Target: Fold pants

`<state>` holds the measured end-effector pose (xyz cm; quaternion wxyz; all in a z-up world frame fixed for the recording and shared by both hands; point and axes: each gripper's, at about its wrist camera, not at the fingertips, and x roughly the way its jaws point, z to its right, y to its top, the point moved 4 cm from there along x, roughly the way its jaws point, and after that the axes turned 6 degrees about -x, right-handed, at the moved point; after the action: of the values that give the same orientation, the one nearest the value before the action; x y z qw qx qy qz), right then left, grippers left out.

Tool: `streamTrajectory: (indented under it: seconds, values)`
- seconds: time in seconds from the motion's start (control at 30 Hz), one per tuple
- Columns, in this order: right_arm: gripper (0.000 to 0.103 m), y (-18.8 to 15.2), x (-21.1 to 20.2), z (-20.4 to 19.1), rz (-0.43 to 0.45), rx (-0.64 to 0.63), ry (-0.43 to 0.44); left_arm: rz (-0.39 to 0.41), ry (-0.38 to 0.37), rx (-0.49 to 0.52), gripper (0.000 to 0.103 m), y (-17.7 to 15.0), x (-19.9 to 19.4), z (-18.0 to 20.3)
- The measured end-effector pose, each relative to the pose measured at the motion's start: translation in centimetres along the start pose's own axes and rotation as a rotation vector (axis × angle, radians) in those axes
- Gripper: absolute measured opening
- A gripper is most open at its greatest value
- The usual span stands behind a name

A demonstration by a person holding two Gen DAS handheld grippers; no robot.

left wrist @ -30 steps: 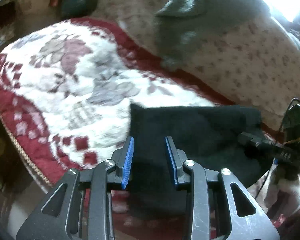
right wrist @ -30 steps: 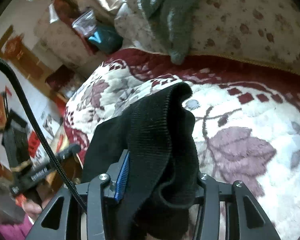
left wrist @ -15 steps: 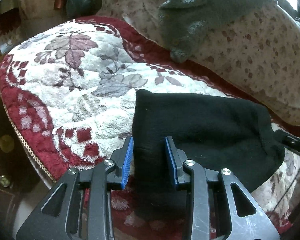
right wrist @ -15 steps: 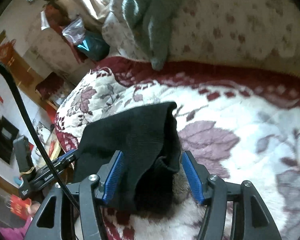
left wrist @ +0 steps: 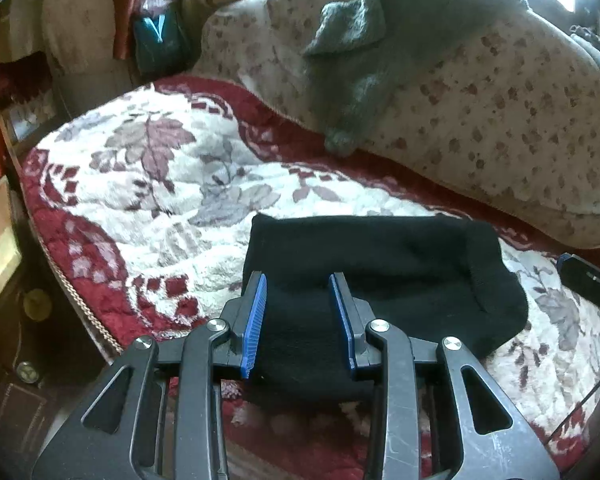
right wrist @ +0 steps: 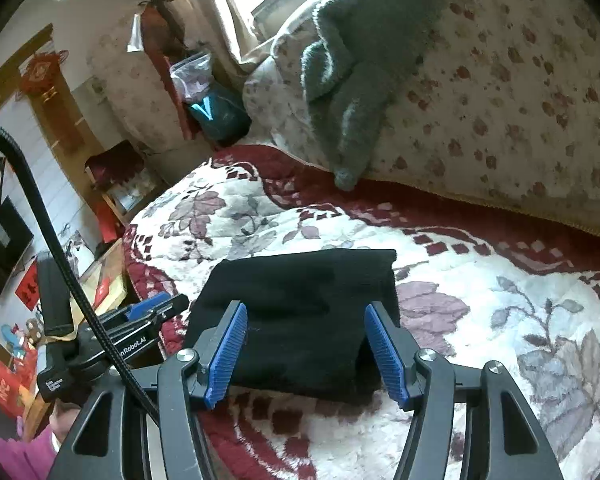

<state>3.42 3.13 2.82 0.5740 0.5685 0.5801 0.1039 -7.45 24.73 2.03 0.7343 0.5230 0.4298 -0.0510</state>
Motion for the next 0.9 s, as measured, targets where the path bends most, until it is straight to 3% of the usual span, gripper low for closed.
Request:
streamTrajectory:
  seconds: [0.47,0.9]
  values:
    - [0.059,-1.1,-1.3,-3.1,0.012,-0.041,-0.003,0.071,0.003,0.027,0.031,0.4,-3.3,1.6]
    - [0.061,-1.3,-1.2,-3.8,0.004,-0.056,-0.022,0.055,0.007,0.052,0.031,-0.4,-3.8,2.0]
